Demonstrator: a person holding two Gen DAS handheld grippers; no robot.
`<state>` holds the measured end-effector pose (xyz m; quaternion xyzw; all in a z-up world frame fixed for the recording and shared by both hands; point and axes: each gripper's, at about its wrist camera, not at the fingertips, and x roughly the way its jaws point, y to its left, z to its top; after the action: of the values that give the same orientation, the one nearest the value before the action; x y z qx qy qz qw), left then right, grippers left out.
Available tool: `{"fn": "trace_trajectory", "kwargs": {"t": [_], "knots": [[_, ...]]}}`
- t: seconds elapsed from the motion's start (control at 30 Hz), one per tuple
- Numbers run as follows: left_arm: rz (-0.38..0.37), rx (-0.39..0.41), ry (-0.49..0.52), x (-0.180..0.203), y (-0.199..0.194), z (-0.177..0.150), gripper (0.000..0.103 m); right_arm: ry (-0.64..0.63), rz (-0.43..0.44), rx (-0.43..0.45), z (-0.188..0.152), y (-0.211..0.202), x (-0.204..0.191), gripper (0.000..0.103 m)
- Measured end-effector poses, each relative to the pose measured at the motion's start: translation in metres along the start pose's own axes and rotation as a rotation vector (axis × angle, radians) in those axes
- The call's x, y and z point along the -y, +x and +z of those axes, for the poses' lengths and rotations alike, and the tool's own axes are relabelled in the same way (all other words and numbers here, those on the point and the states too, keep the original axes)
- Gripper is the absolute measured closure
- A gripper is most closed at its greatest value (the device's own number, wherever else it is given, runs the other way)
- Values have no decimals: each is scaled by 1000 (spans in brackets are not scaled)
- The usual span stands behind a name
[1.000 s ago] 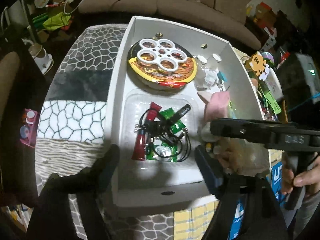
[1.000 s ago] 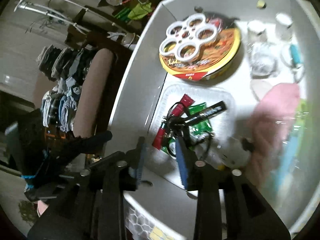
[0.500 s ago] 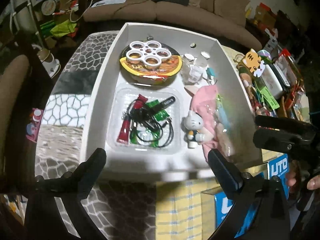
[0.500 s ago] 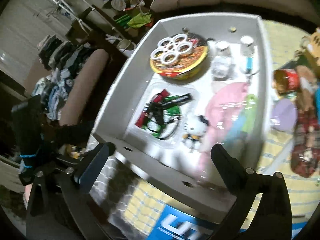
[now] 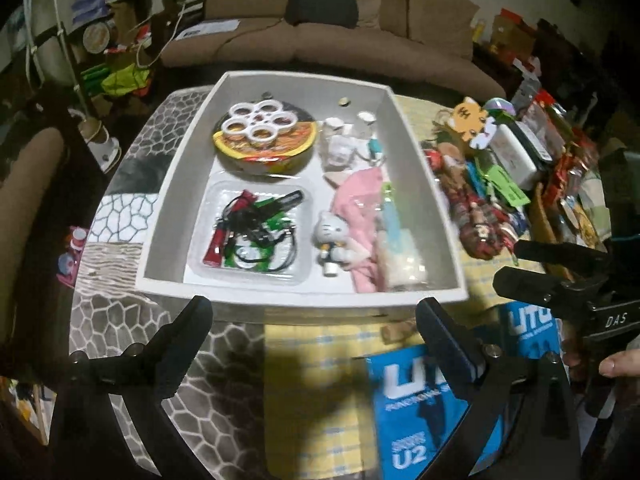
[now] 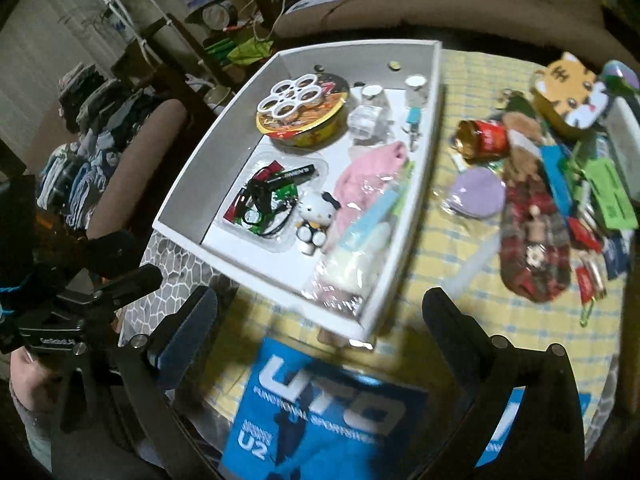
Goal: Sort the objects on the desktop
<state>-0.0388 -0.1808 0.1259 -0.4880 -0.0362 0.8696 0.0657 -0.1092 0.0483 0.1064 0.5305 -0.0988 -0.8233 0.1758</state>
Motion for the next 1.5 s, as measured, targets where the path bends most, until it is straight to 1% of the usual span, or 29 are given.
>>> {"fn": "trace_trajectory", "kwargs": {"t": [0.2, 0.27, 0.37, 0.43, 0.57, 0.67, 0.73, 0.87, 0.9, 0.97, 1.03, 1.07, 1.13, 1.27, 1.37, 1.47, 1.5], "knots": [[-31, 8, 41, 38, -12, -5, 0, 9, -12, 33, -22, -36, 22, 0], [-47, 7, 47, 52, -13, -5, 0, 23, -23, 53, -30, -54, 37, 0], [-69, 0, 69, 77, -8, -6, 0, 49, -17, 74, -39, -80, 65, 0], [-97, -4, 91, 97, -2, -6, 0, 57, -41, 91, -43, -96, 83, 0], [-125, -26, 126, 135, 14, -3, 0, 71, -103, 113, -52, -126, 127, 0], [-150, -39, 142, 162, 29, 0, 0, 78, -131, 97, -57, -132, 153, 0], [-179, -51, 148, 178, 41, 2, 0, 76, -144, 91, -60, -131, 166, 0], [-207, -68, 158, 203, 67, 5, 0, 71, -142, 56, -66, -115, 193, 1], [-214, -72, 156, 207, 71, 5, 0, 73, -139, 48, -65, -109, 200, 2], [-229, -89, 147, 215, 86, 7, 0, 86, -131, 33, -64, -97, 216, 9], [-237, -109, 147, 222, 100, 9, 0, 101, -111, 26, -61, -86, 230, 29], [-239, -117, 151, 225, 107, 10, 0, 116, -101, 15, -58, -79, 240, 33], [-240, -129, 161, 232, 120, 10, 0, 117, -115, 1, -49, -67, 251, 43], [-237, -152, 171, 241, 142, 12, 0, 100, -156, -40, -33, -41, 267, 44], [-234, -163, 172, 245, 156, 14, 0, 77, -205, -74, -20, -19, 276, 50], [-230, -174, 178, 248, 166, 16, 0, 57, -242, -101, -12, 4, 283, 61], [-234, -179, 180, 249, 168, 17, 0, 52, -252, -111, -10, 11, 285, 68]]}}
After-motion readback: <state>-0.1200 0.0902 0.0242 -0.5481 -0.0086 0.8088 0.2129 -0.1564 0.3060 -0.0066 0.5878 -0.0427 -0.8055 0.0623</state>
